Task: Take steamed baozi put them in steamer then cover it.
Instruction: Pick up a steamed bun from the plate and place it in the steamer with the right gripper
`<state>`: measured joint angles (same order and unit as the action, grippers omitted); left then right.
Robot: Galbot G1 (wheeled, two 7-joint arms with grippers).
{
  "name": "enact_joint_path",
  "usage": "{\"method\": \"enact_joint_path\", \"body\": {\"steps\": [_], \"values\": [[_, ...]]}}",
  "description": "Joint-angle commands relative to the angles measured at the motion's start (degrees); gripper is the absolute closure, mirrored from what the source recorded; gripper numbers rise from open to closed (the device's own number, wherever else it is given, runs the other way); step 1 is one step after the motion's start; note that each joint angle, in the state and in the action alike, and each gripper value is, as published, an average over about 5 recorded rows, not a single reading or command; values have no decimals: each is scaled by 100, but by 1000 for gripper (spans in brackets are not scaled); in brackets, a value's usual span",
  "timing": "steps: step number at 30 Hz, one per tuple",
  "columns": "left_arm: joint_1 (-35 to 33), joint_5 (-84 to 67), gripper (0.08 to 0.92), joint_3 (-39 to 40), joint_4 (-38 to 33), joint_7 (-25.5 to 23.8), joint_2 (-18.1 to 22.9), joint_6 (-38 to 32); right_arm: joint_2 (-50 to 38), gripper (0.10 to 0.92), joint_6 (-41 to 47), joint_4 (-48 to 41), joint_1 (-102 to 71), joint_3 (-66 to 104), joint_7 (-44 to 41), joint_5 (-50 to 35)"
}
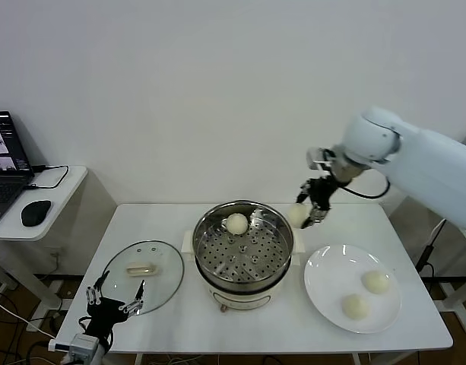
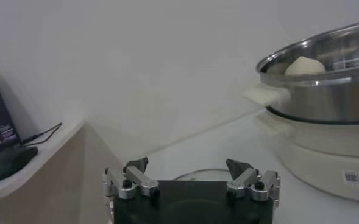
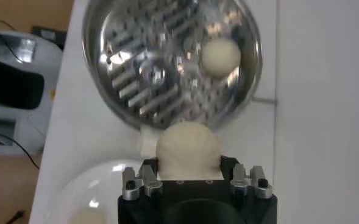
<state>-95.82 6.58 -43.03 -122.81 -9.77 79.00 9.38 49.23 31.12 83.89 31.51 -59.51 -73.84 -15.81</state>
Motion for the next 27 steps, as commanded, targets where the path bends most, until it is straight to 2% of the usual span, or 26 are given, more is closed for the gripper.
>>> {"method": "enact_joint_path", "body": {"steps": [1, 12, 27], "values": [[3, -47, 177, -12, -49, 48, 28, -11, 1574, 406, 233, -733, 324, -549, 81, -586], [27, -211, 177, -59, 5, 119, 74, -19, 2718, 406, 204, -1763, -556, -535, 127, -221], [79, -257, 177, 4, -8, 108, 161, -10, 3180, 406, 167, -2384, -1078, -376, 315, 290]]}}
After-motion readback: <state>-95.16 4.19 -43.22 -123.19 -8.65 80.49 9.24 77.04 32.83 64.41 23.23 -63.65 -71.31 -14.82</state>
